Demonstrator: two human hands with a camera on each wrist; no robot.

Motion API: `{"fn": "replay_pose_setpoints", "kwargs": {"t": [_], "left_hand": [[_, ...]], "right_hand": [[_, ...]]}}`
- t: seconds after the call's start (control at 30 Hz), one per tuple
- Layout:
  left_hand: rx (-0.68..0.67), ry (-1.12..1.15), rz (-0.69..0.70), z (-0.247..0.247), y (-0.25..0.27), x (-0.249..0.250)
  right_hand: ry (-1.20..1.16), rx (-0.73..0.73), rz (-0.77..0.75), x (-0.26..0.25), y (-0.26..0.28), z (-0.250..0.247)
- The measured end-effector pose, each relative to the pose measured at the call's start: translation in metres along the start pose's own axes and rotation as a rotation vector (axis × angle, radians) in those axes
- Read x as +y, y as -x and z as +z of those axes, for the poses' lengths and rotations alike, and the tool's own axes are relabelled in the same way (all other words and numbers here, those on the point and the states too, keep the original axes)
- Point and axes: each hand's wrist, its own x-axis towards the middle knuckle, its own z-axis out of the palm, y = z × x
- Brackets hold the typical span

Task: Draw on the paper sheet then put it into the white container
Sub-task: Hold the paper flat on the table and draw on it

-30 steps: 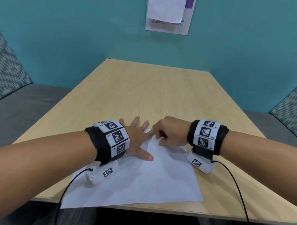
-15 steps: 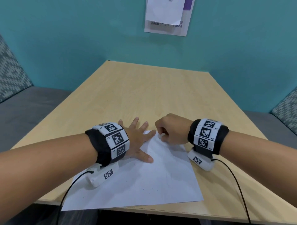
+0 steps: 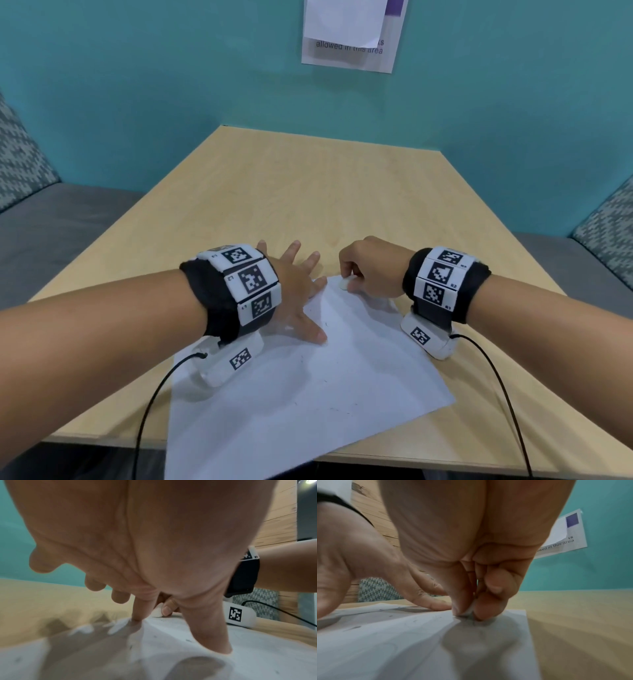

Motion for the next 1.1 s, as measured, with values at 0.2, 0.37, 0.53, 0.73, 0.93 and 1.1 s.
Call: {"fn": "replay_pose_setpoints", "kwargs": {"t": [0.2,0.37,0.53,0.73,0.93,1.1], "left_hand": [[0.118,0.067,0.041,0.000,-0.013,0.014],[0.104,0.118,0.045,0.010,-0.015,0.015],[0.091,0.106,0.041,0.012,-0.014,0.012],[0.087,0.107,0.043,0.012,-0.014,0.011],[0.093,0.100,0.041,0.013,-0.015,0.012],[0.097,0.112,0.049,0.015,-0.019,0.008]], "right_hand": [[0.043,-0.034,0.022,-0.008,0.001,0.000],[0.000,-0.066,-0.039,-0.020,0.016,0.001],[0.051,-0.063,-0.038,-0.017,0.014,-0.002],[0.071,-0.118,-0.134,-0.030,0.021,0.004],[0.033,-0.024,-0.026,-0.007,0.008,-0.006],[0.018,-0.063,-0.059,-0.009,0.006,-0.004]]}}
